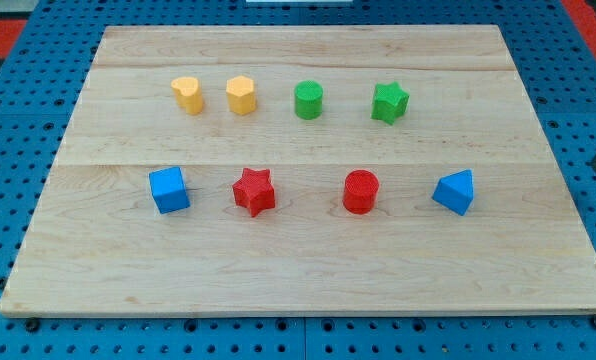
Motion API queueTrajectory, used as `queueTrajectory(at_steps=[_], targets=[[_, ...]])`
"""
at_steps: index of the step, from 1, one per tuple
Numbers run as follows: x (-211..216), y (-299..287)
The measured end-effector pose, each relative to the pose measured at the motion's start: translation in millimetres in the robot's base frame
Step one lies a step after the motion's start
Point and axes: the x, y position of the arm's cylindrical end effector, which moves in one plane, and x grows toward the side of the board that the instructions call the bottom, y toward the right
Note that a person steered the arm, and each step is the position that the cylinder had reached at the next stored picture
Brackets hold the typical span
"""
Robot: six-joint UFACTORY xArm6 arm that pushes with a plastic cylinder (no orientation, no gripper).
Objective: Move the blue triangle slightly down
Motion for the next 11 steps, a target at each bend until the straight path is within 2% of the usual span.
queueTrajectory(at_steps=[2,3,5,7,8,10,11], targets=[[-4,1],[-23,-27],[-47,-156],[-62,-142],[-58,-142],[-22,-219],[12,-196]])
